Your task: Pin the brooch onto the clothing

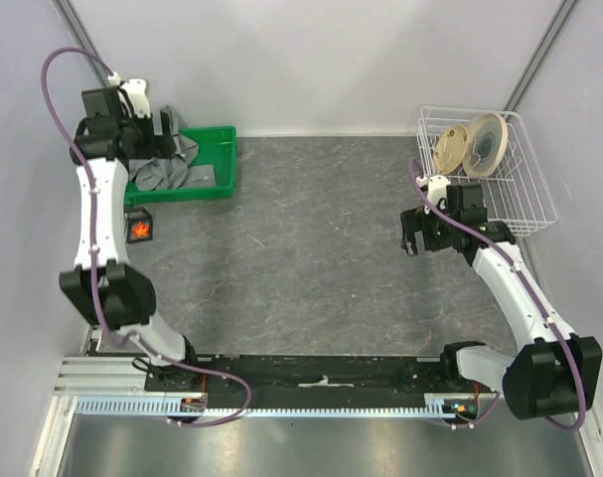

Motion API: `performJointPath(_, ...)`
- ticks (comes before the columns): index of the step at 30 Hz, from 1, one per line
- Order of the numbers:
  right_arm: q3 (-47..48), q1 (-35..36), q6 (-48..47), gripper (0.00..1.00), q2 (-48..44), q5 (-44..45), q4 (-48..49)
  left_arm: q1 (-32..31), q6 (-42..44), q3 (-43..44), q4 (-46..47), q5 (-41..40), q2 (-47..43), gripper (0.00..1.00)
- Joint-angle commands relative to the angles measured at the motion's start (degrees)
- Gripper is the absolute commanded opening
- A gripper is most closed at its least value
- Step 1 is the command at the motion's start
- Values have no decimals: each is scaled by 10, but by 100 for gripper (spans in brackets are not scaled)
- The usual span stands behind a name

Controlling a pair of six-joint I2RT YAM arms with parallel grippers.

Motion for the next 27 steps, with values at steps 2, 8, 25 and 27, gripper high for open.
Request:
performJointPath(2,29,-1,-39,98,30,-31,-12,40,41,150,21,10,165,100)
performJointPath(8,48,-1,-49,98,65,-47,-22,67,45,267,37,19,311,100)
performJointPath(25,62,-1,-52,98,114,-24,-30,68,66,324,147,12,497,67)
performJointPath(27,62,-1,-53,98,109,-21,-30,68,63,324,145,29,474,35)
